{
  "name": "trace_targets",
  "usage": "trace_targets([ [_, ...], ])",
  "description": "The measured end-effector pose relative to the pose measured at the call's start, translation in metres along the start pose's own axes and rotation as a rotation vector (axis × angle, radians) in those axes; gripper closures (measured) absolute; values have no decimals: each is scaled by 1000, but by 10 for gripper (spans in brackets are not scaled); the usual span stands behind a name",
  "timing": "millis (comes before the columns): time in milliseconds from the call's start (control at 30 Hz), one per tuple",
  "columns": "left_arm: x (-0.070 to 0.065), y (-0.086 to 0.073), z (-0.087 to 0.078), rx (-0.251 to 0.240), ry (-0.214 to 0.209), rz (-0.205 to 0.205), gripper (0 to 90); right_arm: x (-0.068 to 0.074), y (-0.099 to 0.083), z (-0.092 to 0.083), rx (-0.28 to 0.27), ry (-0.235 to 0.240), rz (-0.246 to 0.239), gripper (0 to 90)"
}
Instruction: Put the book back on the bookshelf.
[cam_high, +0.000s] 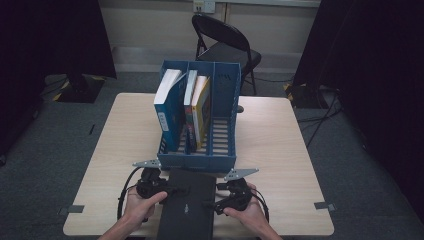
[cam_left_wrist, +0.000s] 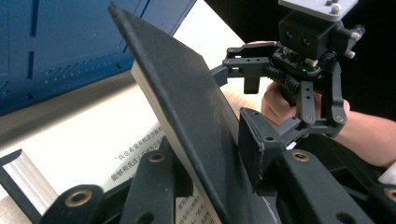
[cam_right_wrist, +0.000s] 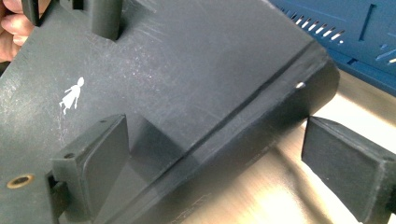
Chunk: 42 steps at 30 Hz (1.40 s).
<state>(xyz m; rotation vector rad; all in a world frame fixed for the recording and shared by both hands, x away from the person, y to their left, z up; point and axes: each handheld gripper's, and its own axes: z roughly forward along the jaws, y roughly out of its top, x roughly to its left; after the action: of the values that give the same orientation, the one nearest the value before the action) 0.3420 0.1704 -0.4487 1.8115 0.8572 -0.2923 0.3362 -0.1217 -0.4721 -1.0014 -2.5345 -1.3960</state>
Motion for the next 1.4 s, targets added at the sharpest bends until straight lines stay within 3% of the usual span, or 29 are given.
trace_targets([
  [200, -3, 1, -3, -6, 2, 18, 673, -1, 1, 1, -5, 12, 15, 70],
  [400, -9, 0, -6, -26, 3, 55, 682, -5, 1, 2, -8, 60, 41, 69],
  [533, -12, 2, -6, -30, -11, 93, 694, -9, 1, 3, -5, 123, 65, 71],
  [633, -13, 3, -6, -38, -23, 95, 705, -10, 2, 5, -3, 164, 82, 70],
  [767, -14, 3, -7, -49, -36, 99, 713, -7, 5, 3, 9, 149, 65, 76],
  [900, -17, 7, -15, -81, -44, 128, 732, 3, 14, -4, -11, 102, 4, 108],
  [967, -18, 9, -17, -94, -38, 131, 733, 2, 18, -7, -44, 106, 9, 141],
  [1200, -19, 10, -18, -98, -40, 139, 734, 5, 23, -10, -45, 92, -4, 161],
  [1400, -23, 16, -20, -128, -53, 147, 742, 7, 29, -19, -88, 82, -19, 197],
])
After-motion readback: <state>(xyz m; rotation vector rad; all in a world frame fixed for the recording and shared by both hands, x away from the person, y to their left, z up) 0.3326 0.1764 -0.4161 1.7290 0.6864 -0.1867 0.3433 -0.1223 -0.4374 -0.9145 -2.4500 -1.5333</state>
